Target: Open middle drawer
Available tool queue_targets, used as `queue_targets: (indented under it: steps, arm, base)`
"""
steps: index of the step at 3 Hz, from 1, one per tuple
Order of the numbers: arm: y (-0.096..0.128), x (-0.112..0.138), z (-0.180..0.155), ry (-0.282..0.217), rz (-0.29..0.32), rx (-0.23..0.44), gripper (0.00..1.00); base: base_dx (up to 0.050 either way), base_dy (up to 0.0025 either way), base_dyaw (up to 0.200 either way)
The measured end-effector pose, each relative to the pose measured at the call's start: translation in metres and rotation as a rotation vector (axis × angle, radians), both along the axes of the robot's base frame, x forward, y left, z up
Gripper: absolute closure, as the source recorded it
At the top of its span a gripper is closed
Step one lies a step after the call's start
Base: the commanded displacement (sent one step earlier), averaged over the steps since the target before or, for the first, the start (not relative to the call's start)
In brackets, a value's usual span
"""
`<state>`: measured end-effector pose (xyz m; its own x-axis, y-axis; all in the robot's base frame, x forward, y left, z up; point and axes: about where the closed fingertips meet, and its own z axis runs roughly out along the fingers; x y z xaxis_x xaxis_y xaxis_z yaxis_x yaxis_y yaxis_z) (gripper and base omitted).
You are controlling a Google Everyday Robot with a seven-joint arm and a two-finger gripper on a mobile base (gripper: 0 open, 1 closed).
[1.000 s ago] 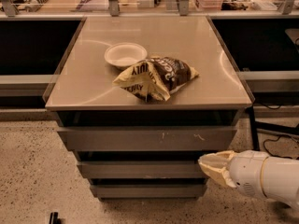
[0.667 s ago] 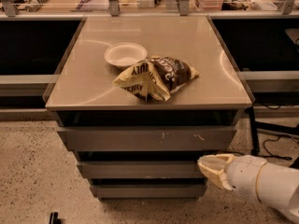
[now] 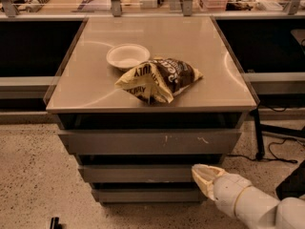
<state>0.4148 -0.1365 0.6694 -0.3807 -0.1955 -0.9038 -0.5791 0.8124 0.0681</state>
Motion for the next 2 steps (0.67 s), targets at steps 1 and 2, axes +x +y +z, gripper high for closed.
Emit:
queue_targets:
  steps: [1, 2]
  arm:
    - [0.01, 0.017, -0.026, -0.035, -0.063, 0.037, 1.0]
    - [0.005, 0.025, -0.053, 0.001, -0.124, 0.075, 1.0]
  base:
    - [0.0, 0.0, 0.0]
    - [0.0, 0.0, 0.0]
